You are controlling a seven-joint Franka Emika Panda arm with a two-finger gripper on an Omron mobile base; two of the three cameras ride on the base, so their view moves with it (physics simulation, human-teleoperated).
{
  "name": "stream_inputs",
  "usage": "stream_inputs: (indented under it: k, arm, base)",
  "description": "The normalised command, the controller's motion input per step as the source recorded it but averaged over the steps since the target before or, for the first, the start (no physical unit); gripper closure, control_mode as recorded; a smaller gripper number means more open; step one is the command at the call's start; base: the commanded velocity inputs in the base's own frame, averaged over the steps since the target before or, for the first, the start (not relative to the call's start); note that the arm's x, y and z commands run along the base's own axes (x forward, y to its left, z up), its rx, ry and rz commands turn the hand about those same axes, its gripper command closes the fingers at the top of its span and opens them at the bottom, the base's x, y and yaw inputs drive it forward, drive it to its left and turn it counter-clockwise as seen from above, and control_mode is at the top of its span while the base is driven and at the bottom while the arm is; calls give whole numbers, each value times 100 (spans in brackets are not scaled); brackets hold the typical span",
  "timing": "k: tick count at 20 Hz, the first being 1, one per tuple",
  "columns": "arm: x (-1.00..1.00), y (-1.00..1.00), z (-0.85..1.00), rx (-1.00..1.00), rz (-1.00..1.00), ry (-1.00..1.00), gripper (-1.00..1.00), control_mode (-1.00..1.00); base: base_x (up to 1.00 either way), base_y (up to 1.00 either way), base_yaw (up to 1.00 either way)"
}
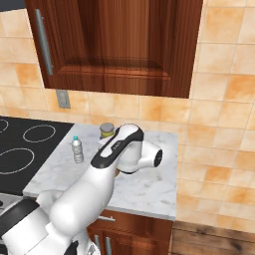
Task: Move the drinks to the dining counter.
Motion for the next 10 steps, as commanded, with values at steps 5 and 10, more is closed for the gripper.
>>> stream_inputs:
  k: [5, 10]
  arm:
    - [-5, 0, 0, 1, 0, 0, -100, -100]
    - [-6, 0, 0, 0, 2, 0, -100, -100]
  base:
    - [0, 0, 0]
    - [0, 0, 0]
